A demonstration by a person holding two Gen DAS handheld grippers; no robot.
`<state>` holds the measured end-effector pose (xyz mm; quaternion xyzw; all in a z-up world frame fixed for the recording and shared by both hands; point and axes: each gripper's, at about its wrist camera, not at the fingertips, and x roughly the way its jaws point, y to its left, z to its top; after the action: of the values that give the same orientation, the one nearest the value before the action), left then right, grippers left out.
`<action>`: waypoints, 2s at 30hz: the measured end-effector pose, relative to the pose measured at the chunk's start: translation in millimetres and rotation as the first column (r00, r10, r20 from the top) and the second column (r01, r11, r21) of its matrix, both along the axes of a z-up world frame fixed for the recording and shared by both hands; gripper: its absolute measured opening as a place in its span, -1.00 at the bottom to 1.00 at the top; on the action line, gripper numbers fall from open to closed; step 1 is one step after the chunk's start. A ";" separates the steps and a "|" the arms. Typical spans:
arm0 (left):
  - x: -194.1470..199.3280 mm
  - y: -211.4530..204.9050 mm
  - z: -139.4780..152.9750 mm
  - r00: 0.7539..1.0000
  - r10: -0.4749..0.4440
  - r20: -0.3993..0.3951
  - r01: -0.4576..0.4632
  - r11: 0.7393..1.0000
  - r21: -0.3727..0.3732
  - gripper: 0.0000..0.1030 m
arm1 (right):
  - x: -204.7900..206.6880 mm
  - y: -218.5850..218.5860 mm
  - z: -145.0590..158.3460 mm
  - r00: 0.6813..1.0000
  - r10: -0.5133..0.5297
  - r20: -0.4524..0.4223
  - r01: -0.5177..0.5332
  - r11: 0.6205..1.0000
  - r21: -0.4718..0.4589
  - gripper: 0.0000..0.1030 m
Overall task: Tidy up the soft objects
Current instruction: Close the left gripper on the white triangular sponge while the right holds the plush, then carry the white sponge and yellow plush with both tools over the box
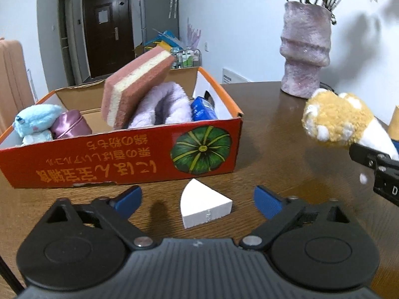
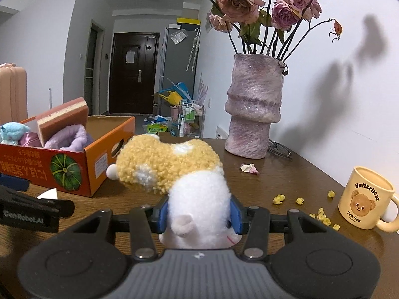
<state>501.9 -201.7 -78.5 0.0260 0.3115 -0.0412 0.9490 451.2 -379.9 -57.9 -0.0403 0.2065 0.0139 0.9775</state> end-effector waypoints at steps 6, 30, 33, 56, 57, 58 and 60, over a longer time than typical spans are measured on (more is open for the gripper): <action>6.8 1.8 -4.6 0.999 -0.017 -0.051 0.016 1.000 -0.021 0.12 | 0.1 0.3 -0.3 1.000 -0.001 0.001 0.001 1.000 -0.004 -0.09; -28.0 22.1 23.8 0.993 -0.021 0.113 0.033 0.994 -0.107 -0.31 | -22.6 37.6 10.2 0.995 -0.020 0.101 0.020 1.000 -0.002 -0.09; -39.1 30.0 30.9 0.989 -0.008 0.150 0.025 0.993 -0.113 -0.31 | -28.6 51.9 13.9 0.992 -0.026 0.127 0.025 1.000 0.007 -0.09; -76.4 158.5 66.9 0.939 0.216 0.268 -0.162 0.964 -0.209 -0.31 | -55.9 190.9 23.7 0.973 -0.003 0.230 0.005 1.000 -0.009 -0.09; -75.4 162.7 67.2 0.938 0.219 0.270 -0.164 0.963 -0.212 -0.31 | -53.9 195.0 23.8 0.972 -0.002 0.233 0.005 1.000 -0.012 -0.09; -73.8 165.8 68.1 0.936 0.222 0.273 -0.166 0.963 -0.214 -0.31 | -51.4 199.4 24.1 0.972 -0.002 0.236 0.005 1.000 -0.013 -0.09; -70.8 171.5 69.7 0.932 0.228 0.281 -0.171 0.962 -0.213 -0.31 | -46.3 207.7 24.6 0.970 0.001 0.244 0.003 1.000 -0.016 -0.09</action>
<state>431.0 -30.3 -8.7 -0.0879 0.1584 0.0316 0.9829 404.9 -172.1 -33.3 -0.0493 0.0849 0.0069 0.9951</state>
